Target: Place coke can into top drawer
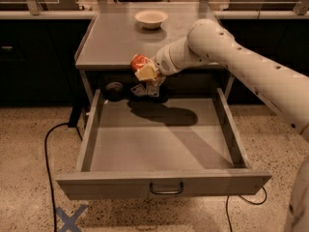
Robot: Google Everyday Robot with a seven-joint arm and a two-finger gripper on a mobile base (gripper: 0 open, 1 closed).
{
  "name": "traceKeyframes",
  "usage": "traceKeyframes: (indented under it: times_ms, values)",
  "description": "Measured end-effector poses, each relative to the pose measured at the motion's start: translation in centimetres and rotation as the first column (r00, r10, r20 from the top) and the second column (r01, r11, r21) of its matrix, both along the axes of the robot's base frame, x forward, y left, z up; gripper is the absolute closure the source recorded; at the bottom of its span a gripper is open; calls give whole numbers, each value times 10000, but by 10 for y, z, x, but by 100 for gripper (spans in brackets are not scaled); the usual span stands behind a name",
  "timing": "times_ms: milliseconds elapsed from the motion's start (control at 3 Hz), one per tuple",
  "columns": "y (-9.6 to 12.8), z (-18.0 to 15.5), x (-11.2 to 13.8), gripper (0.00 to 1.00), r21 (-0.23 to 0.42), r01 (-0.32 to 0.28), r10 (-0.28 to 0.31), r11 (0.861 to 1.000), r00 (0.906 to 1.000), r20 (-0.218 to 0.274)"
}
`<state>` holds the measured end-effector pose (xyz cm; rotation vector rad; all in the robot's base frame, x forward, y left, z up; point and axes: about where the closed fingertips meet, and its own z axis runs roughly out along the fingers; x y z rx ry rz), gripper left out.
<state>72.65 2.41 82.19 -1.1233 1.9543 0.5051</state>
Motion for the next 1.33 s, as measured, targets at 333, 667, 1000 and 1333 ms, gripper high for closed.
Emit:
traceKeyframes:
  times_ms: [333, 667, 1000, 1333]
  values:
    - [-7, -10, -41, 100, 17, 426, -424, 9991, 9975, -564]
    - [-10, -13, -75, 100, 12, 713, -709, 9975, 9928, -969]
    - [-18, -15, -95, 100, -174, 1077, -1089, 9940, 9890, -1002]
    - [-31, -27, -98, 100, -421, 1668, -1711, 9851, 9751, -1410]
